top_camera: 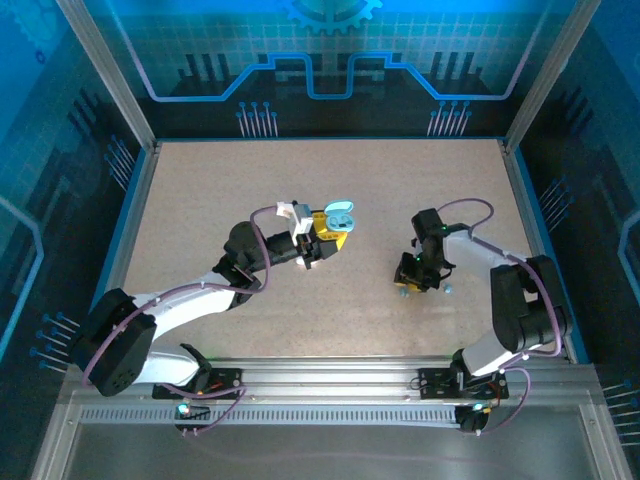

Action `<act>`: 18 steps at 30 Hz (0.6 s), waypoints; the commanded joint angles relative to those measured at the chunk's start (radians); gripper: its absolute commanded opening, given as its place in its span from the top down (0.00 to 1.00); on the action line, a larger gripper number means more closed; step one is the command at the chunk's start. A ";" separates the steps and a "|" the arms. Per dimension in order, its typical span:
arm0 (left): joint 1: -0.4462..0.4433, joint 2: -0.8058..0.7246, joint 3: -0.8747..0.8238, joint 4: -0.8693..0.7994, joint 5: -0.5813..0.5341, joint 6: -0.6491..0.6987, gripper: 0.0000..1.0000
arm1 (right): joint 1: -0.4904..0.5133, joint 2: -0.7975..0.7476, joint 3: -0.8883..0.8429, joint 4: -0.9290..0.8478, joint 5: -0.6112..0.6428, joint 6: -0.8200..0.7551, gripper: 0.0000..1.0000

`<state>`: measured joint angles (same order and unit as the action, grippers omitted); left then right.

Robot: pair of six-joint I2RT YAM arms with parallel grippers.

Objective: Insert the wireless bluetooth earbuds into the charging case

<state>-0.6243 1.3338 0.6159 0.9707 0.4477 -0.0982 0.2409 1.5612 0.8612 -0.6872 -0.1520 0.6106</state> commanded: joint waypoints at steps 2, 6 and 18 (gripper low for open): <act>-0.005 -0.025 0.005 0.014 -0.013 0.009 0.68 | 0.033 0.051 0.070 -0.078 0.037 -0.075 0.68; -0.004 -0.028 0.003 0.015 -0.013 0.008 0.68 | 0.051 0.088 0.094 -0.107 0.051 -0.092 0.67; -0.005 -0.033 0.001 0.010 -0.017 0.012 0.68 | 0.087 0.137 0.134 -0.167 0.078 -0.097 0.68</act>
<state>-0.6243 1.3315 0.6159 0.9699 0.4408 -0.0986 0.3141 1.6875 0.9676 -0.8047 -0.0933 0.5220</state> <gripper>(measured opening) 0.374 0.323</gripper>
